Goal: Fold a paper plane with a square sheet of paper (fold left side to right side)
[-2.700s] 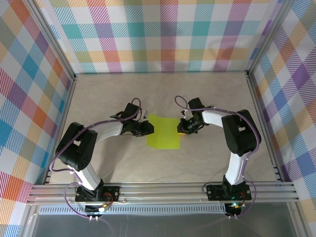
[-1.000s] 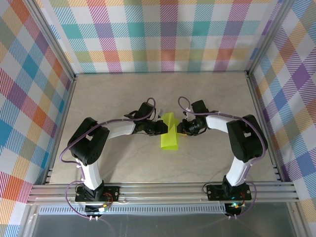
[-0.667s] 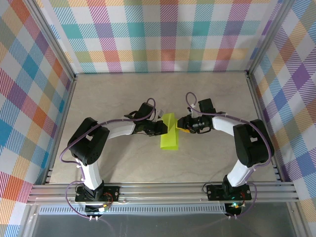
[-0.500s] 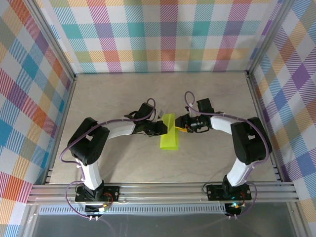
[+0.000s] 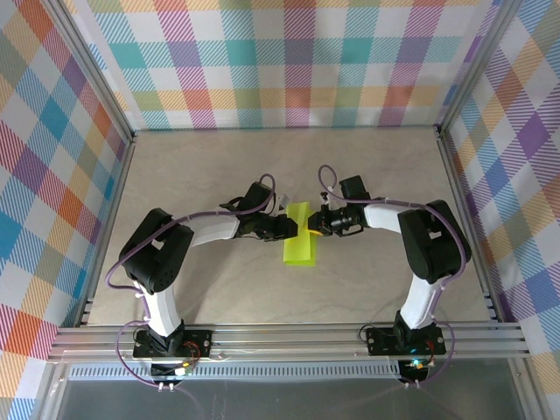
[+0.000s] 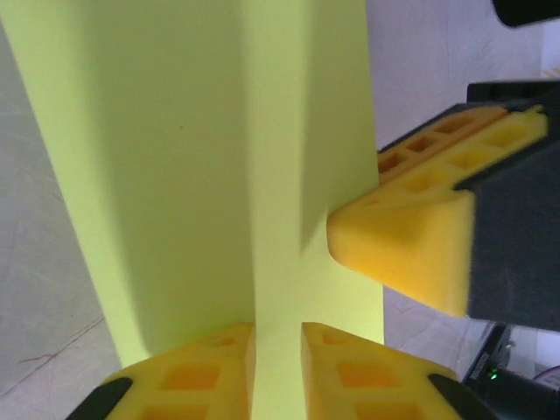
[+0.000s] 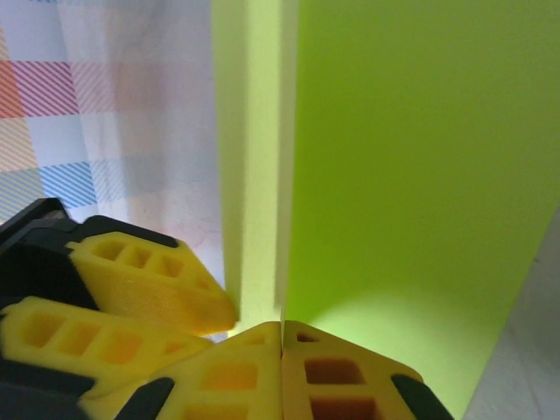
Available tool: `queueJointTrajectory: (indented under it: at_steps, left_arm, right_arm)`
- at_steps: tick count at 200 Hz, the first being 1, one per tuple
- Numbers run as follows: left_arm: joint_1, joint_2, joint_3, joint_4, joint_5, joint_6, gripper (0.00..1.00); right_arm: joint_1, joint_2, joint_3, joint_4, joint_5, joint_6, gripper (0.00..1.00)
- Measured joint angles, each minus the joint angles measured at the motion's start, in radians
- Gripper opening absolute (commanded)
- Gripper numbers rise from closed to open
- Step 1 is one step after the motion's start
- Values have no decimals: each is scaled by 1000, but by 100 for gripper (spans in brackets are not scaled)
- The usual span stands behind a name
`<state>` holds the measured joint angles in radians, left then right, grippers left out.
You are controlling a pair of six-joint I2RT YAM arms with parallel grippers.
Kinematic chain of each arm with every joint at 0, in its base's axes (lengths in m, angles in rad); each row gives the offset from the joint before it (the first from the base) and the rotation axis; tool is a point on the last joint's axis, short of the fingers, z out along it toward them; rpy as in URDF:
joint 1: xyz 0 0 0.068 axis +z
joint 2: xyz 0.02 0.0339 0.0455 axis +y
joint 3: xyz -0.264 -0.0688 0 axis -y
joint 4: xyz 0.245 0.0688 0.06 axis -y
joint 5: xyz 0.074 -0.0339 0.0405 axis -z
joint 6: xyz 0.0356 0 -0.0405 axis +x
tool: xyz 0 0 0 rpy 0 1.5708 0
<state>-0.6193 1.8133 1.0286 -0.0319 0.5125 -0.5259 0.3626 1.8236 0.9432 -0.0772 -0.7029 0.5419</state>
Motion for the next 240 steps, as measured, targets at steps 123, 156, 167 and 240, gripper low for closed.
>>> queueJointTrajectory:
  at_steps: [123, 156, 167, 240]
  left_arm:
    - [0, 7, 42, -130, -159, 53, 63]
    - [-4, 52, 68, -136, -160, 62, 56]
    - [-7, 64, 77, -143, -166, 69, 52]
    - [-31, 97, 141, -240, -246, 101, 45]
  right_arm:
    - [12, 35, 13, -61, 94, -4, 8]
    - [12, 35, 13, -65, 97, -6, 10]
    - [12, 35, 13, -68, 101, -8, 12]
    - [-6, -51, 1, -115, 170, -48, 43]
